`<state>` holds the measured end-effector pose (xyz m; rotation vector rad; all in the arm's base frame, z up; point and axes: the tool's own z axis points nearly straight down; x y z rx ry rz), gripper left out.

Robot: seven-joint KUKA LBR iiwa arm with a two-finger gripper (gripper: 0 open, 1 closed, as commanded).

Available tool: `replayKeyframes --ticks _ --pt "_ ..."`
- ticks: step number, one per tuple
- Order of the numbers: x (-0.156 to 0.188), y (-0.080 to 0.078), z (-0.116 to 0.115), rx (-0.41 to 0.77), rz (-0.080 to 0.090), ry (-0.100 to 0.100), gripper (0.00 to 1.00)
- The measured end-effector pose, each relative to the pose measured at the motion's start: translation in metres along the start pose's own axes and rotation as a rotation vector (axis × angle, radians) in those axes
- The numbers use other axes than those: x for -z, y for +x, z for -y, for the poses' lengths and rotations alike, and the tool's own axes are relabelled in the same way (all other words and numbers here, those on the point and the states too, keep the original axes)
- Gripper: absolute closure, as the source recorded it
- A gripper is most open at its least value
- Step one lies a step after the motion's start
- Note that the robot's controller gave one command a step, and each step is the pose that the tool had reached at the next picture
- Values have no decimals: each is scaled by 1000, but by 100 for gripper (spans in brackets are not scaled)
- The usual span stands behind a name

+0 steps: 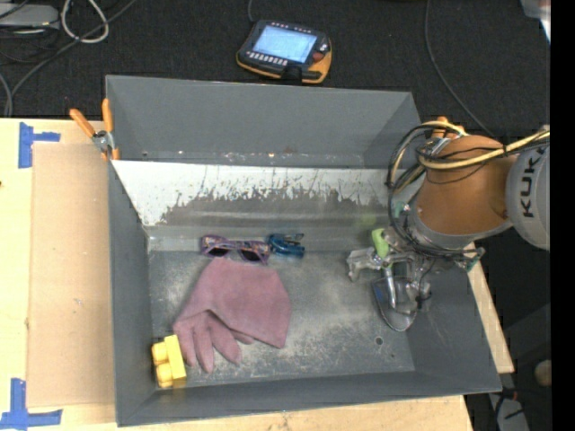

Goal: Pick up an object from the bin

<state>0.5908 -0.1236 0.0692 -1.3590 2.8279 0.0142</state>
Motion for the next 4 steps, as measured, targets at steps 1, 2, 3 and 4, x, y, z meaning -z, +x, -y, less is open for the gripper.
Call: replayKeyframes --ticks 1,2,3,4 --pt "0 -31 15 546 -1 -3 100" --pt "0 -31 15 544 0 -3 100" --pt "19 -32 13 542 0 -7 100" --pt "51 -32 12 539 1 -9 100"
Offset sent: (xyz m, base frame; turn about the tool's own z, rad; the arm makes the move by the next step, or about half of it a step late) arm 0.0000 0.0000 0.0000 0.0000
